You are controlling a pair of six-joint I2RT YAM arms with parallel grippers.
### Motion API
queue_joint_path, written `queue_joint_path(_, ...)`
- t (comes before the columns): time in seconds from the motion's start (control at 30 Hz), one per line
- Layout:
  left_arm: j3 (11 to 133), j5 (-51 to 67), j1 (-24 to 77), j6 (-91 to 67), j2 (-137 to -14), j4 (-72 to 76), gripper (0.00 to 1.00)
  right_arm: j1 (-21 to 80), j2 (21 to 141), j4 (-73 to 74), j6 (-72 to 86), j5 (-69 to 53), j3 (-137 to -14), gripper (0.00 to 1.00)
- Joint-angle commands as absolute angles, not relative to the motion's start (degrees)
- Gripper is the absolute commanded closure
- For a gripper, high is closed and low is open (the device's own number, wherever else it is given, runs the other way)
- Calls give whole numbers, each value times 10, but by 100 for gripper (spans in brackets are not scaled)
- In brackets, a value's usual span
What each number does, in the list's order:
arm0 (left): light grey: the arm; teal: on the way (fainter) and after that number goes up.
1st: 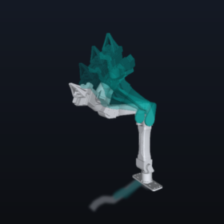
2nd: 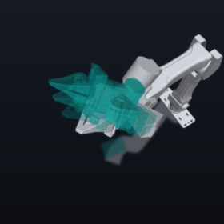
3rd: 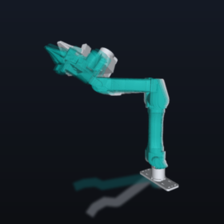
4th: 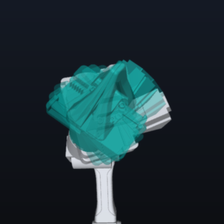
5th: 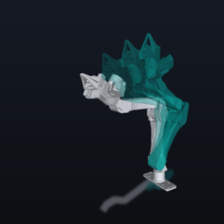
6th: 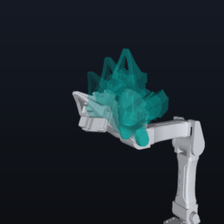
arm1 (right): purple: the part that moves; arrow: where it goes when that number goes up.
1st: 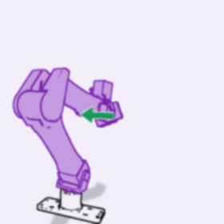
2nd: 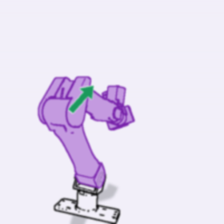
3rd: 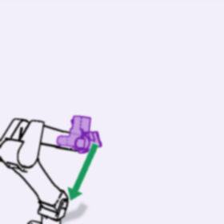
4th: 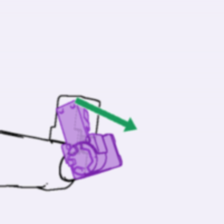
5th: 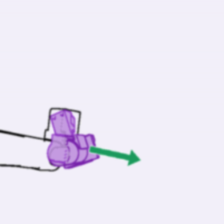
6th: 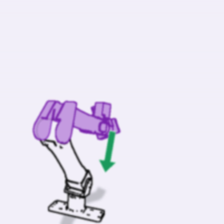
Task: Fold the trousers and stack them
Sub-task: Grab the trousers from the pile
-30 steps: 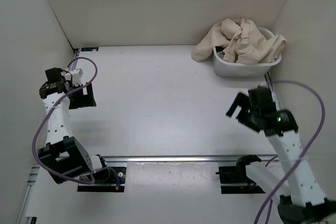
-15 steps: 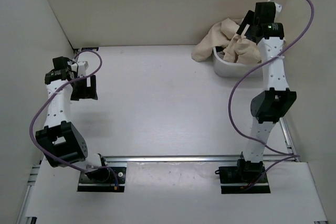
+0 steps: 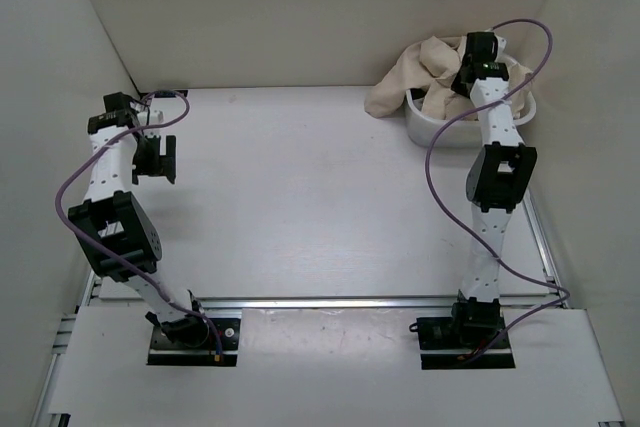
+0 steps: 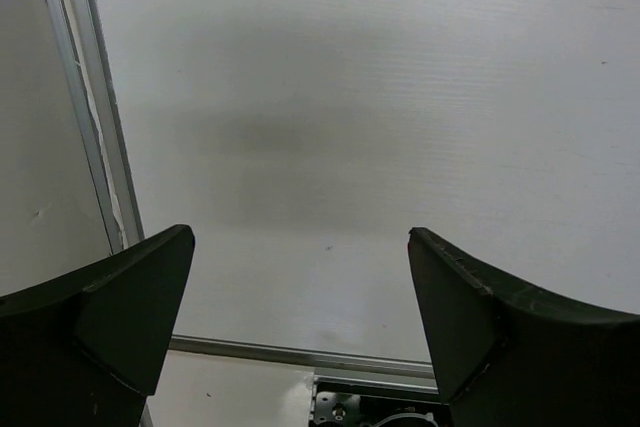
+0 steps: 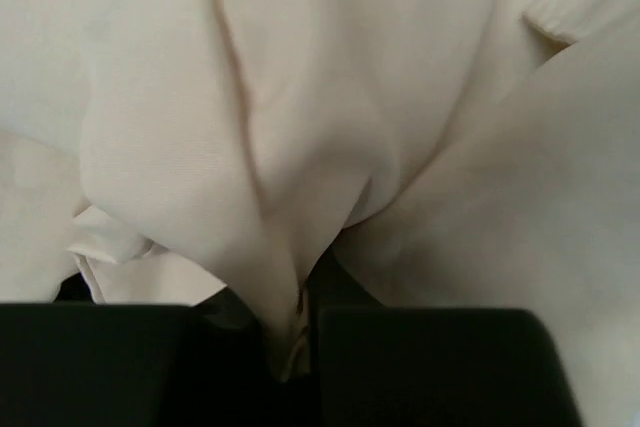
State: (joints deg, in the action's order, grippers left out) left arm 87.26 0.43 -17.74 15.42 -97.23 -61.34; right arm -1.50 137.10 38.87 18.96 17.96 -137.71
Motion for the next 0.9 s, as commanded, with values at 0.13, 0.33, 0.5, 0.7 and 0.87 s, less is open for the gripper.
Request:
queue_joint_path(0.13,895,-32,-177,157,-966,-629,0,-8,1236,327,180,193,-1385,100)
queue_joint_path(0.33,867,-21,-177,163,-917,-603,0,124,1048,270,102,141,-1377,100)
queue_joint_path(0.5,860,2,-206,148,-893,-597,0,404,946,186,-15,153,-1364,100)
queue_joint_path(0.7,901,19,-206,136,-888,-603,0,487,934,157,115,125,-1349,100)
queue_joint_path(0.87,932,9,-206,142,-882,-614,0,476,929,256,191,255,-1252,100)
